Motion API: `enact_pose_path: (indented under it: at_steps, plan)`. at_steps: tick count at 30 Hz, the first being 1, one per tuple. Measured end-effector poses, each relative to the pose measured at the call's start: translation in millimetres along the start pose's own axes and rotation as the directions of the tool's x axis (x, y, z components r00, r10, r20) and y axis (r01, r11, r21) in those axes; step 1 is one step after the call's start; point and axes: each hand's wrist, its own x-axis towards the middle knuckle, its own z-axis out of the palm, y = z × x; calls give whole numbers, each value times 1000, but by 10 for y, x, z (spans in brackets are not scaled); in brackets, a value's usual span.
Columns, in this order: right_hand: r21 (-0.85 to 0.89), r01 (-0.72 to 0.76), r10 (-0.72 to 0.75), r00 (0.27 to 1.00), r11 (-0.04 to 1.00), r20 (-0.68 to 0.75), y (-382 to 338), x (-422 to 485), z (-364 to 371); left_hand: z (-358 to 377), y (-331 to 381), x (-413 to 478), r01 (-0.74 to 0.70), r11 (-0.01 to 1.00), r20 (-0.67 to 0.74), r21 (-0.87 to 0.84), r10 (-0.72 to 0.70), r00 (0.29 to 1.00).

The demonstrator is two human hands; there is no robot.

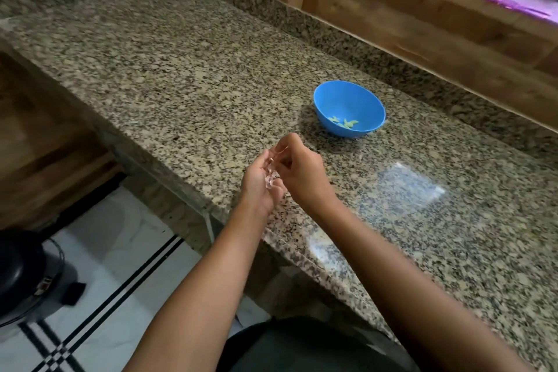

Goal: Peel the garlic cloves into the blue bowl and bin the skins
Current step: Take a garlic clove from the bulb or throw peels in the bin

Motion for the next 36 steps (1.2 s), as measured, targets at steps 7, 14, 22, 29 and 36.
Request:
enact_pose_path:
  at_steps: [7,14,22,29,36]
  plan:
    - [145,-30,25,999,989,31,-535,133,412,-394,555,-273,-89,994,-94,-58,83,992]
    - [274,-168,100,964,947,246,-1302,369,1527,-1447,1576,-646,-287,894,-195,-343,231,953]
    - [370,-291,31,820,882,572,-2585,280,3318,-3222,2850,-1287,-445,818,-426,-365,278,861]
    - [309,-392,49,683,867,729,-3346,289,4411,-4223,3529,-1459,-517,777,-588,-358,243,772]
    - [221,-414,57,561,883,826,-3624,500,5298,-4857,3965,-1370,-569,706,-662,-422,189,726]
